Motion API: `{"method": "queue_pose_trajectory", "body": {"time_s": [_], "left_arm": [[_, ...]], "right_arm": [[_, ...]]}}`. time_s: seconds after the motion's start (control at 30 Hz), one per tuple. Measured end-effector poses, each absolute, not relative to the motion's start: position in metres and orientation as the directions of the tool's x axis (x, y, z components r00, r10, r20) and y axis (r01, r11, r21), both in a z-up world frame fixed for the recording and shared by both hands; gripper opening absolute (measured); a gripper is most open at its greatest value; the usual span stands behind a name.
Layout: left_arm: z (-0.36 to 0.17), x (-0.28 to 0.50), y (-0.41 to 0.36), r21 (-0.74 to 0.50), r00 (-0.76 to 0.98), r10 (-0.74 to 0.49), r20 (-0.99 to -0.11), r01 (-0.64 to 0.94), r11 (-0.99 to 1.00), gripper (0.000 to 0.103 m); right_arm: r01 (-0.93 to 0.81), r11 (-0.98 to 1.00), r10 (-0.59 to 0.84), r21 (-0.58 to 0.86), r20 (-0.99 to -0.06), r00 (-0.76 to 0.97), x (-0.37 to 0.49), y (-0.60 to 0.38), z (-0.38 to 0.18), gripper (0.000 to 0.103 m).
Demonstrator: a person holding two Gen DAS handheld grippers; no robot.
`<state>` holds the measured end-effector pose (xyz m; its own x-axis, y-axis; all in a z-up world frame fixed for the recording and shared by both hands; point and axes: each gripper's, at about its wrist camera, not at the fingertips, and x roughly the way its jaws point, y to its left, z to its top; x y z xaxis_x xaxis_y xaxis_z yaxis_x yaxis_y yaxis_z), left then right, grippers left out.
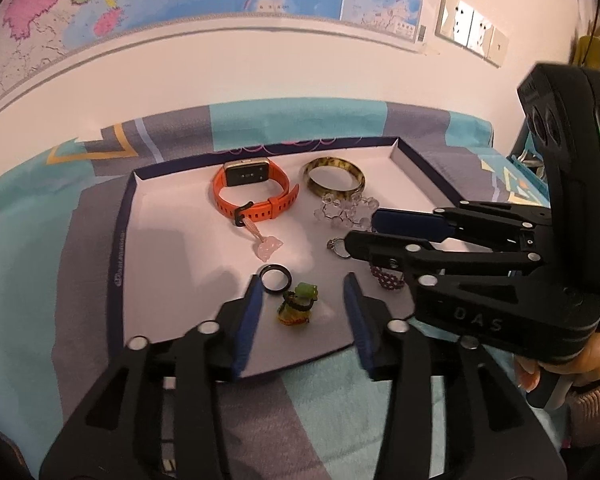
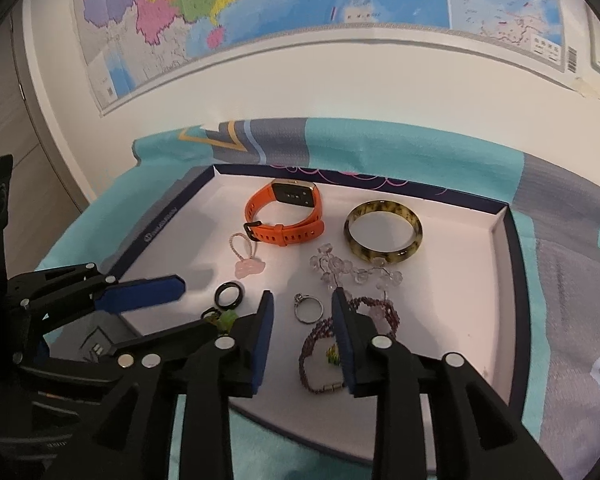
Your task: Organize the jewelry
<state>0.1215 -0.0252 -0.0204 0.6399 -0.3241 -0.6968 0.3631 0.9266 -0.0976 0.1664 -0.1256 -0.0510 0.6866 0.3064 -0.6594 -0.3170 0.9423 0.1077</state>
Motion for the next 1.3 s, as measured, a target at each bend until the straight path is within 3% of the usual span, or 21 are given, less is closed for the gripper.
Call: {"method": "queue_pose_trajectory", "body": {"time_s": [0.07,0.1,0.2,0.23,0.3,0.37,0.4,0.73,1.3], "left_arm": [[-0.014,0.115,-0.021,-0.1,0.657,-0.327,-0.68,0.358,0.928,0.057],[-0.012,0.112,-0.019,-0.097,0.665,-0.325,-0.672,0.356,0.929,0.061],[-0.005,0.096,-0.012,-0.079,0.697,-0.312,-0.645,0.346,0.935,0.084],[-0.003,0.09,-0.009,-0.07,0.709,-0.301,-0.638,0.335,0.94,0.091],[-0.002,0.081,-0.003,-0.059,0.725,-0.281,-0.629,0.316,0.947,0.098],[-0.002,0.071,0.002,-0.049,0.736,-0.256,-0.627,0.291,0.955,0.097],[-0.003,0.067,0.004,-0.047,0.741,-0.247,-0.625,0.28,0.959,0.097],[-0.011,0.036,0.01,-0.021,0.76,-0.167,-0.628,0.198,0.98,0.097],[-0.006,0.017,0.006,-0.007,0.772,-0.13,-0.622,0.161,0.987,0.097]], "right_arm": [[-0.316,0.942,0.312,0.113,-0.644,0.699,0.159,-0.129,-0.047,0.045],[-0.313,0.943,0.311,0.114,-0.636,0.706,0.155,-0.13,-0.045,0.046],[-0.302,0.948,0.299,0.103,-0.614,0.73,0.139,-0.136,-0.04,0.057],[-0.293,0.951,0.293,0.102,-0.606,0.74,0.134,-0.138,-0.039,0.066],[-0.286,0.953,0.287,0.098,-0.592,0.753,0.124,-0.142,-0.037,0.075],[-0.269,0.959,0.272,0.093,-0.582,0.767,0.114,-0.146,-0.037,0.093],[-0.258,0.962,0.262,0.091,-0.575,0.775,0.108,-0.149,-0.037,0.094],[-0.169,0.985,0.151,0.019,-0.56,0.815,0.062,-0.149,-0.048,0.096],[-0.163,0.986,0.153,0.035,-0.573,0.805,0.035,-0.143,-0.06,0.096]]}}
